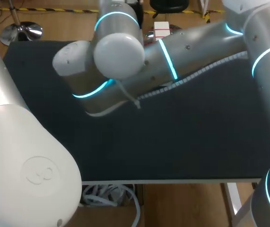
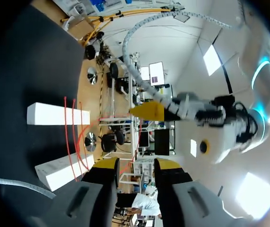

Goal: Grab the tape and strap the tape.

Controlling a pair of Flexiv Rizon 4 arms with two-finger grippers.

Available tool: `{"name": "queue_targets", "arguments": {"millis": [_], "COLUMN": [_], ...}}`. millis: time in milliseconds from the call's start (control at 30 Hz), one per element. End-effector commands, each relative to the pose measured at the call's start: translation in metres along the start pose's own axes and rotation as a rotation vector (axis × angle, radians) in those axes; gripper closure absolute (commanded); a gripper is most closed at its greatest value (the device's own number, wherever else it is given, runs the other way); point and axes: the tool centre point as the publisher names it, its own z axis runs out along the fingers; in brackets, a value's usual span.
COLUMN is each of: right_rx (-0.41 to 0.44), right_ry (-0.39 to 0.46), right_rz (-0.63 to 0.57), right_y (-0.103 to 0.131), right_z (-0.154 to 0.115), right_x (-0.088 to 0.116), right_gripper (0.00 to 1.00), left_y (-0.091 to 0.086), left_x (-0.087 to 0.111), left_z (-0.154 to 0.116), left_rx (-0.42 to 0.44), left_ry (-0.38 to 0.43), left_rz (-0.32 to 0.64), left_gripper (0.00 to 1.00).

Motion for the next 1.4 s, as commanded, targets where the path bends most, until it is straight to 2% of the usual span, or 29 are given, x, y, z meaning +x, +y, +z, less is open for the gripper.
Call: {"name": "queue_targets", "arguments": {"millis": [33, 233, 367, 467, 567, 633, 667, 700, 733, 833, 967, 1033, 1067, 1100, 1400], "right_rx": [-0.01, 0.103, 0.138, 0.134, 0.042, -0.091, -0.164, -0.18, -0.196, -0.217, -0.226, -0.225, -0.218, -0.218, -0.218], "right_ry": [0.019, 0.012, 0.01, 0.026, 0.069, 0.155, 0.187, 0.183, 0.144, 0.134, 0.125, 0.122, 0.132, 0.132, 0.132], "right_rz": [0.021, 0.048, 0.034, 0.04, 0.076, 0.133, 0.164, 0.175, 0.128, 0.113, 0.088, 0.078, 0.063, 0.063, 0.063], "right_y": [-0.034, -0.079, -0.101, -0.111, -0.111, -0.106, -0.103, -0.102, -0.103, -0.104, -0.107, -0.108, -0.107, -0.107, -0.107], "right_z": [0.002, 0.019, 0.03, 0.037, 0.038, 0.039, 0.039, 0.038, 0.037, 0.037, 0.036, 0.035, 0.034, 0.034, 0.034], "right_x": [-0.002, -0.001, 0.002, 0.004, 0.006, 0.009, 0.009, 0.007, 0.006, 0.003, 0.003, 0.004, 0.005, 0.005, 0.005], "right_gripper": [0.69, 0.69, 0.69, 0.67, 0.67, 0.82, 0.8, 0.78, 0.77, 0.72, 0.75, 0.67, 0.04, 0.0, 0.0], "left_y": [0.0, 0.0, 0.0, 0.0, 0.0, 0.0, 0.0, 0.0, 0.0, 0.0, 0.0, 0.0, 0.0, 0.0, 0.0], "left_x": [0.0, 0.0, 0.0, 0.0, 0.0, 0.0, 0.0, 0.0, 0.0, 0.0, 0.0, 0.0, 0.0, 0.0, 0.0], "left_z": [-0.001, -0.001, -0.001, -0.001, -0.001, -0.001, -0.001, -0.001, -0.001, -0.001, -0.001, -0.001, -0.001, -0.001, -0.001], "left_rx": [-0.003, -0.003, -0.003, -0.003, -0.003, -0.003, -0.003, -0.003, -0.003, -0.003, -0.003, -0.003, -0.003, -0.003, -0.003], "left_ry": [0.001, 0.001, 0.001, 0.001, 0.001, 0.001, 0.001, 0.001, 0.001, 0.001, 0.001, 0.001, 0.001, 0.001, 0.001], "left_rz": [-0.001, -0.001, -0.001, -0.001, -0.001, -0.001, -0.001, -0.001, -0.001, -0.001, -0.001, -0.001, -0.001, -0.001, -0.001], "left_gripper": [1.0, 1.0, 1.0, 1.0, 1.0, 1.0, 1.0, 1.0, 1.0, 1.0, 1.0, 1.0, 1.0, 1.0, 1.0]}}
